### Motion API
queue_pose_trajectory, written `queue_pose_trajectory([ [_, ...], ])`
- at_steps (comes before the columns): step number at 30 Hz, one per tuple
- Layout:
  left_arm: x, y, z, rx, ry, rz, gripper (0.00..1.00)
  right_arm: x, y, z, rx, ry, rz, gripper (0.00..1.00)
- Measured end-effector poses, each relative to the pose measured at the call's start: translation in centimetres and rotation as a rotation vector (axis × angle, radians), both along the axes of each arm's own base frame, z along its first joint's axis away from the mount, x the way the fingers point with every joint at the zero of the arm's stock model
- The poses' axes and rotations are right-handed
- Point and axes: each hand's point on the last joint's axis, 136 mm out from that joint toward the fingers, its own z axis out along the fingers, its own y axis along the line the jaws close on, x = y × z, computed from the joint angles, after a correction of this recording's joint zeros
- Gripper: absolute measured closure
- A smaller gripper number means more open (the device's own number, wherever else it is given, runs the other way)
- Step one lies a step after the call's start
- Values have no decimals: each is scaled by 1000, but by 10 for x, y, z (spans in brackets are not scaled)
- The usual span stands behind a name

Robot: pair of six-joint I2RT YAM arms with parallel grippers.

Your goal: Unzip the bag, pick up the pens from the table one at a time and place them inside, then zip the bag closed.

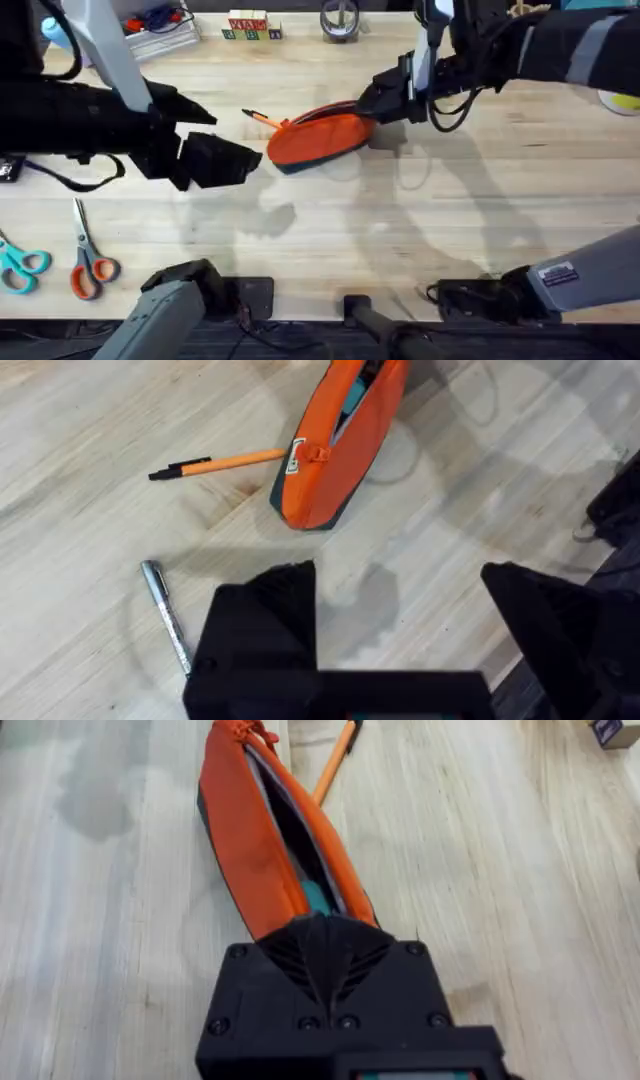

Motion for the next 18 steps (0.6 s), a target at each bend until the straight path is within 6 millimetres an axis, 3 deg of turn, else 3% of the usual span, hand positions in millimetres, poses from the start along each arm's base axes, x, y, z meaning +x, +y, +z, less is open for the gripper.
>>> queue_pose_trajectory([
  [18, 0, 0, 0, 0, 0, 0, 6, 0, 2, -26, 9, 106, -10, 945],
])
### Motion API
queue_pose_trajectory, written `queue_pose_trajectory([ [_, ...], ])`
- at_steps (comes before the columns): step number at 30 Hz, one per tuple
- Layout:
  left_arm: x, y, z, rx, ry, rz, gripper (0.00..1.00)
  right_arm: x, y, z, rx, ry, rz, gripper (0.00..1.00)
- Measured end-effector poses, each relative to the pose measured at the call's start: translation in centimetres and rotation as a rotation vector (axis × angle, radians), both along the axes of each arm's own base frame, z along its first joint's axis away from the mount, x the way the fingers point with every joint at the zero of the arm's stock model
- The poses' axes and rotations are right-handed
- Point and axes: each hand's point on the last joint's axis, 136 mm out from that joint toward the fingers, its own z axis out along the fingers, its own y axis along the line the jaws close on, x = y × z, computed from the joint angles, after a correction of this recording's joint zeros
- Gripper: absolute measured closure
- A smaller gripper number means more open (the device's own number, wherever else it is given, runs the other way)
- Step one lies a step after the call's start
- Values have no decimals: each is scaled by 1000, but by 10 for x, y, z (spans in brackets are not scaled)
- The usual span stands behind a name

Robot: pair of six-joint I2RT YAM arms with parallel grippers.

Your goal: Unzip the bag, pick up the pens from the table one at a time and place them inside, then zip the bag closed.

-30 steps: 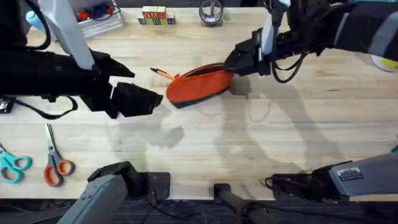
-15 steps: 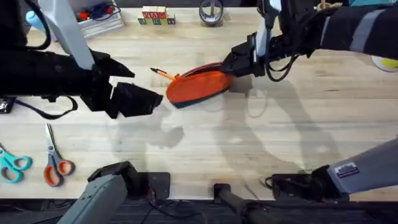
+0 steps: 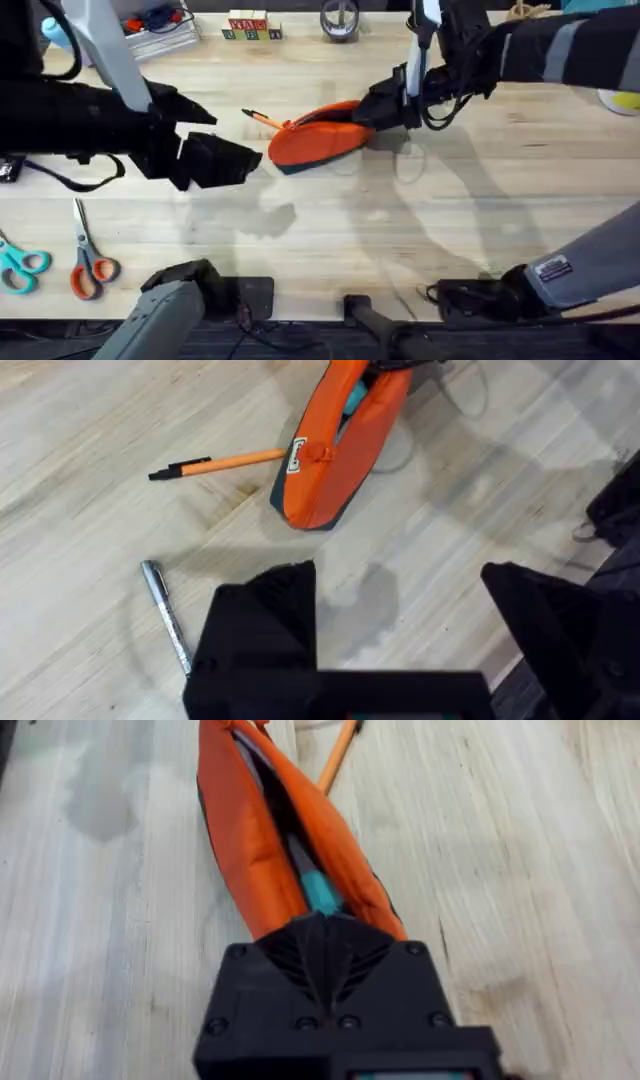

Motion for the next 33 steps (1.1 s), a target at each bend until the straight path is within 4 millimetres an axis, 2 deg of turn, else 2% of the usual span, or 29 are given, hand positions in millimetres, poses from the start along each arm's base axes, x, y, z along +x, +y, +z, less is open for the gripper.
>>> queue_pose_trajectory([
  [2, 0, 0, 0, 0, 0, 0, 6, 0, 0, 0, 0, 5, -3, 754],
  [7, 0, 0, 0, 0, 0, 0, 6, -2, 2, 1, 9, 18, -3, 52],
  [8, 0, 0, 0, 0, 0, 0, 6, -2, 2, 1, 11, 20, -3, 20],
  [24, 0, 0, 0, 0, 0, 0, 6, 0, 2, 5, 20, 78, -44, 5],
  [28, 0, 0, 0, 0, 0, 0, 6, 14, 0, 18, 36, 117, -110, 5],
  [33, 0, 0, 0, -1, 0, 0, 6, 34, -13, 48, 51, 144, -220, 5],
])
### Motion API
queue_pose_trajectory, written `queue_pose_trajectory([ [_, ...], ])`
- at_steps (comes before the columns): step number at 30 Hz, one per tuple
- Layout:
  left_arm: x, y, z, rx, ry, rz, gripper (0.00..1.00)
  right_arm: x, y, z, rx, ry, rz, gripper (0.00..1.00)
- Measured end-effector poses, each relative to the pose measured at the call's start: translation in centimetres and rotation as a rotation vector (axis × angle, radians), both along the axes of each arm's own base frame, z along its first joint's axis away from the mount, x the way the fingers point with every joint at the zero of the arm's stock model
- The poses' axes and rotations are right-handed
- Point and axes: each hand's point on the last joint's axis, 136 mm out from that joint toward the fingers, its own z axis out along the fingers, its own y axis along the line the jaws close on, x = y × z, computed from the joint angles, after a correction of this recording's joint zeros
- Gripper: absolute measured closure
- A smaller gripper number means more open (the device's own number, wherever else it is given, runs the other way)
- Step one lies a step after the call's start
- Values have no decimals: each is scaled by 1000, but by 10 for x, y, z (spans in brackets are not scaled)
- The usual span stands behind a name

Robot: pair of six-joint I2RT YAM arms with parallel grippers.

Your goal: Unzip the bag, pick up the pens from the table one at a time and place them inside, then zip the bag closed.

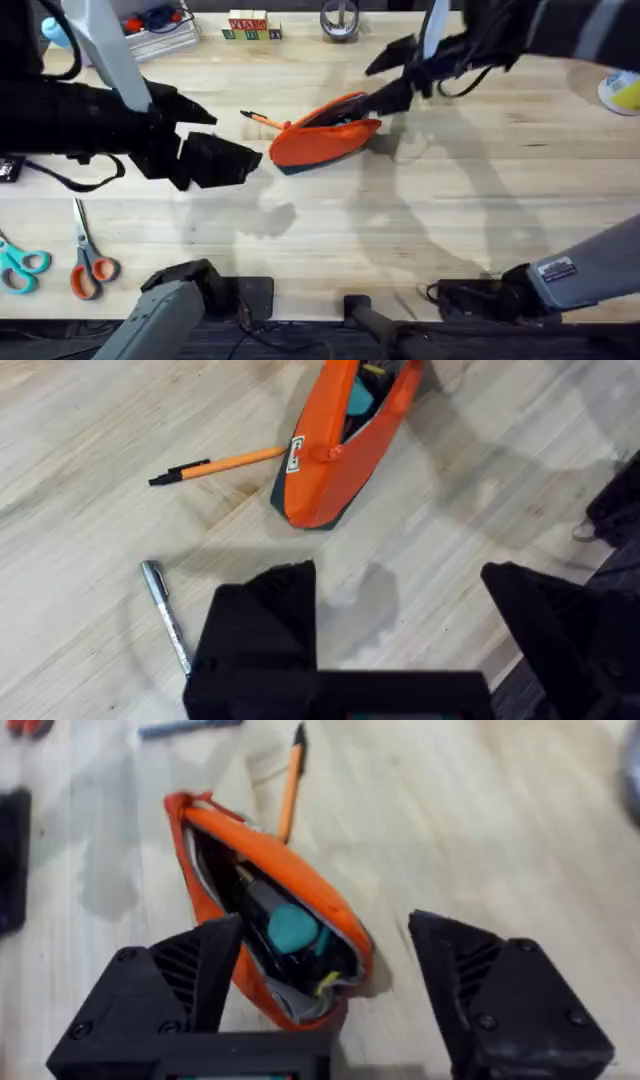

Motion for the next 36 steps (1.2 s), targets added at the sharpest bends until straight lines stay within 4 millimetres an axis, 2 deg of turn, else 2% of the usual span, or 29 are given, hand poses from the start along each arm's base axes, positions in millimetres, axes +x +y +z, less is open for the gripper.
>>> queue_pose_trajectory([
  [5, 0, 0, 0, 0, 0, 0, 6, 3, -17, 35, -70, -2, -103, 4],
  [13, 1, 0, 0, 2, -7, 0, 6, -4, -36, 71, -165, -87, -202, 5],
  [22, 1, 0, 1, 0, -7, -1, 6, -33, -45, 113, -161, -127, -251, 5],
  [27, 1, 0, 1, 0, -7, -1, 6, -56, -50, 124, -145, -44, -309, 5],
  [36, 1, 0, 0, -2, -3, 1, 5, -100, -72, 128, -221, 69, -418, 5],
])
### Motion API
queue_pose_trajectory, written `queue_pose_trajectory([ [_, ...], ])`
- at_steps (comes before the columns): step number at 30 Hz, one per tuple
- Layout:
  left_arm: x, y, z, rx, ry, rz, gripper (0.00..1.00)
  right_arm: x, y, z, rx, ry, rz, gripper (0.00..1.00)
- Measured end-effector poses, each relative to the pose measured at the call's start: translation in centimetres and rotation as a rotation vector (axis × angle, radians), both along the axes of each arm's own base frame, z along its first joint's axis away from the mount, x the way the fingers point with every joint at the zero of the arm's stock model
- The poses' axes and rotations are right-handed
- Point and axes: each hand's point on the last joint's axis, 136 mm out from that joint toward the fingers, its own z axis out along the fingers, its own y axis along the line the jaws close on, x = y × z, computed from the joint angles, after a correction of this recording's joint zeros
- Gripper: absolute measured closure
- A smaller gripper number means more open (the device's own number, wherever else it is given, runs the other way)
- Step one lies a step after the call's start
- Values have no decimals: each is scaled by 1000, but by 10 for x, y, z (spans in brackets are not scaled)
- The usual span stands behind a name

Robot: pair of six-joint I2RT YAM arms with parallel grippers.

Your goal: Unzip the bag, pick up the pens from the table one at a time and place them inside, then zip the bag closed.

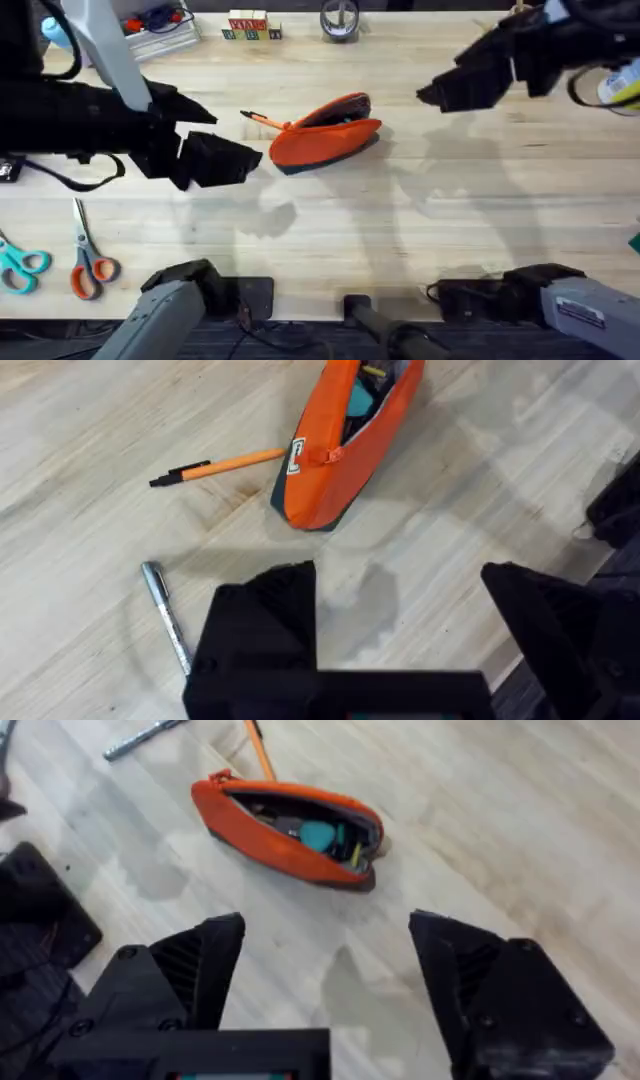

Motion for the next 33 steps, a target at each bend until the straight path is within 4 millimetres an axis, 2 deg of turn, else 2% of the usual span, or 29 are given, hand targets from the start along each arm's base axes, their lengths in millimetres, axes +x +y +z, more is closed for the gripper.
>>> queue_pose_trajectory([
  [7, 0, 0, 0, 0, -2, 0, 6, -14, -5, -1, -16, 38, -21, 5],
  [25, -4, -10, 6, -172, 154, 165, 5, -14, -6, -2, -18, 40, -25, 5],
  [33, -2, -19, 16, -313, 249, 271, 5, -14, -6, -1, -18, 40, -25, 5],
])
